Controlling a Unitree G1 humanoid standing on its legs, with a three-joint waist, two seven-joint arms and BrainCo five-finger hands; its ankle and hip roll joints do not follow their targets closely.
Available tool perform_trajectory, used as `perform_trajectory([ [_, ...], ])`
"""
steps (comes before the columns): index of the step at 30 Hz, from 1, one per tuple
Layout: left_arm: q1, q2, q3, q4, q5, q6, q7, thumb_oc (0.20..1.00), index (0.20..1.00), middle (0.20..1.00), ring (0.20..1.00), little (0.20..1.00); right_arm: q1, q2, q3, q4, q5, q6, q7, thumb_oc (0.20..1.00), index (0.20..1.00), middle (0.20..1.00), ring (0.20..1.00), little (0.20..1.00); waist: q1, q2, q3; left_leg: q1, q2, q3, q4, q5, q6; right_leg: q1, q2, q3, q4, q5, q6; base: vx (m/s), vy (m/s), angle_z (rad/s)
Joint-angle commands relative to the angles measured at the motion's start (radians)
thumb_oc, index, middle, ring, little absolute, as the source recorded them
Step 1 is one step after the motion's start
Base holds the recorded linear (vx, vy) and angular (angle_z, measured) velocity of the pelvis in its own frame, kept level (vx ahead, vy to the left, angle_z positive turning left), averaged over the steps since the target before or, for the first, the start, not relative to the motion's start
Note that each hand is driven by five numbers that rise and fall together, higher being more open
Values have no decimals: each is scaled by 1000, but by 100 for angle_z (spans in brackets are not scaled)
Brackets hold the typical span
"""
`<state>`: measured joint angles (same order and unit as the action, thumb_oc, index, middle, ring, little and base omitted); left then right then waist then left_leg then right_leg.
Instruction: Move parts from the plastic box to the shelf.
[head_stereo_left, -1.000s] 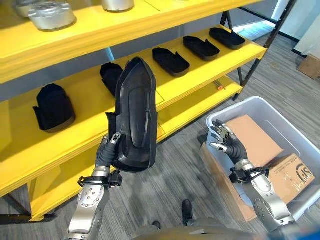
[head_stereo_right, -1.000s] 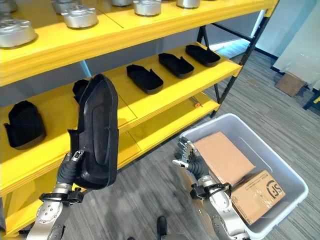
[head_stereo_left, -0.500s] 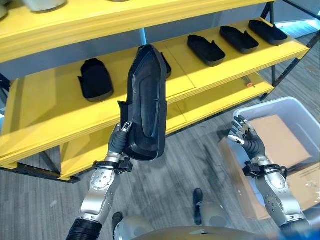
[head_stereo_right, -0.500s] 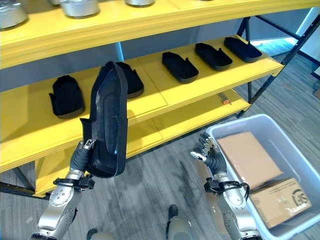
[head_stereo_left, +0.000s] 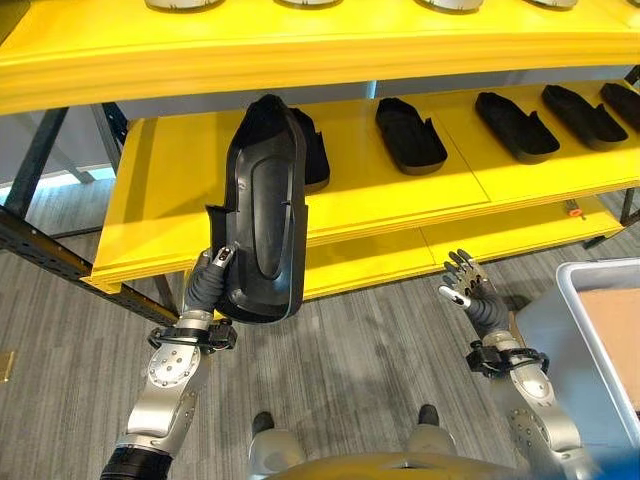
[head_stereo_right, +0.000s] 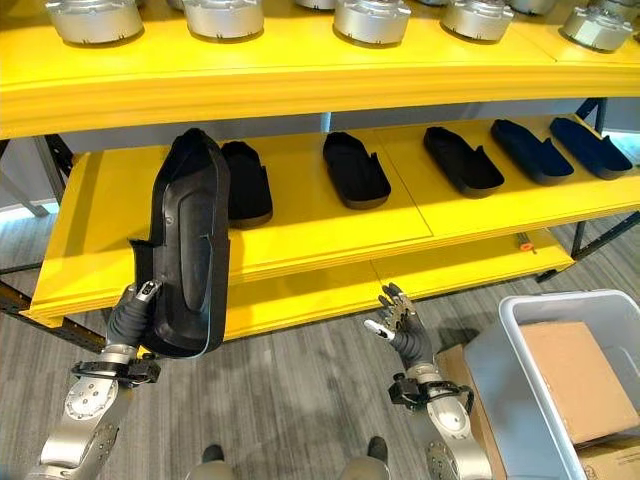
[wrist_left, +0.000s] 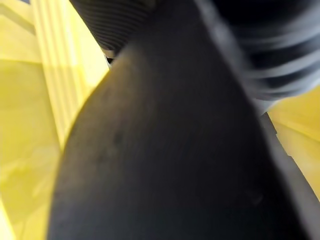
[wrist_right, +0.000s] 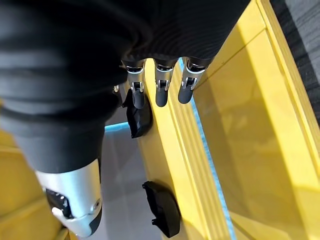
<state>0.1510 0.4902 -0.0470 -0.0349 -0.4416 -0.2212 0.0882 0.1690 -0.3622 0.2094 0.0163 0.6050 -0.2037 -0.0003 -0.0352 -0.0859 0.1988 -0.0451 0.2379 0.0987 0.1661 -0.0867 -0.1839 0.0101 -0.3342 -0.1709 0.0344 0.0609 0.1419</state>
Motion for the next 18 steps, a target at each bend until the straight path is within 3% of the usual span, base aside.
perform_trajectory([
  [1,-29,-6,48,-94,10,-85,0,200,200,200,200,200,-17,-34,-44,-66,-12,-45,25,1000,1000,1000,1000,1000,8,5,-45,-63,-4,-50,85,15,48,18,-75,21,89,39,100,27,120,1],
  [3,-26,-7,43,-95,11,-83,-3,200,200,200,200,200,-23,-31,-47,-62,-17,-46,20,1000,1000,1000,1000,1000,19,-9,-48,-81,-36,-59,112,-12,68,26,-100,17,78,97,110,17,149,6],
  [5,-28,-6,35,-92,11,-81,-5,200,200,200,200,200,-35,-19,-40,-56,-20,-46,18,1000,1000,1000,1000,1000,26,-17,-56,-76,-76,-57,96,-22,97,10,-127,31,78,208,111,1,216,28],
  [6,-25,6,34,-96,16,-82,-6,200,200,200,200,200,-50,-10,-23,-51,-18,-43,17,1000,1000,1000,1000,1000,27,-12,-60,-57,-93,-45,61,-22,121,-27,-142,40,99,308,102,-24,288,22],
  [7,-27,11,35,-97,16,-82,0,200,200,200,200,200,-66,-6,-7,-50,-22,-40,16,1000,1000,1000,1000,1000,35,0,-60,-38,-97,-28,29,-15,136,-59,-147,15,128,323,96,-34,340,-13],
  [8,-30,10,37,-102,13,-82,0,200,200,200,200,200,-78,-6,3,-49,-23,-40,18,1000,1000,1000,1000,1000,41,14,-55,-12,-102,-16,-11,-2,149,-84,-132,-8,176,282,84,-2,447,-56],
  [9,-36,5,27,-94,10,-80,-7,200,200,200,200,200,-96,-1,24,-30,-12,-36,29,1000,1000,1000,1000,1000,26,33,-55,29,-110,-14,-75,16,167,-122,-11,9,250,142,55,13,334,-75],
  [10,-36,5,27,-94,10,-80,-7,200,200,200,200,200,-96,-1,24,-30,-12,-36,29,1000,1000,1000,1000,1000,26,33,-55,29,-110,-14,-75,16,167,-122,-11,9,250,142,55,73,254,-48],
  [11,-33,-3,30,-94,6,-83,-5,200,200,200,200,200,-105,-7,41,-30,9,-36,39,1000,1000,1000,1000,1000,14,30,-59,61,-109,-8,-110,28,164,-146,123,13,207,10,21,47,19,-2],
  [12,-33,-7,33,-93,1,-85,-1,200,200,200,200,200,-106,-13,48,-28,19,-38,47,1000,1000,1000,1000,1000,13,25,-60,55,-111,-12,-107,32,157,-126,141,18,167,-10,6,78,-32,3],
  [13,-35,-21,24,-90,-2,-79,-4,200,200,200,200,200,-96,-16,52,-43,14,-35,47,1000,1000,1000,1000,1000,11,10,-62,50,-106,-27,-89,29,149,-98,121,65,139,-19,8,76,-139,25],
  [14,-32,-32,14,-77,-4,-81,-5,200,200,200,200,200,-93,-24,55,-47,18,-37,51,1000,1000,1000,1000,1000,-3,4,-66,55,-99,-30,-95,35,146,-75,190,156,94,-34,-7,121,-177,40],
  [18,-5,-60,-4,-92,-41,-70,-34,200,200,200,200,200,-89,-44,36,-48,17,-34,51,1000,1000,1000,1000,1000,7,7,-103,84,-65,-28,-150,81,113,-13,182,108,7,-19,-7,91,-148,14],
])
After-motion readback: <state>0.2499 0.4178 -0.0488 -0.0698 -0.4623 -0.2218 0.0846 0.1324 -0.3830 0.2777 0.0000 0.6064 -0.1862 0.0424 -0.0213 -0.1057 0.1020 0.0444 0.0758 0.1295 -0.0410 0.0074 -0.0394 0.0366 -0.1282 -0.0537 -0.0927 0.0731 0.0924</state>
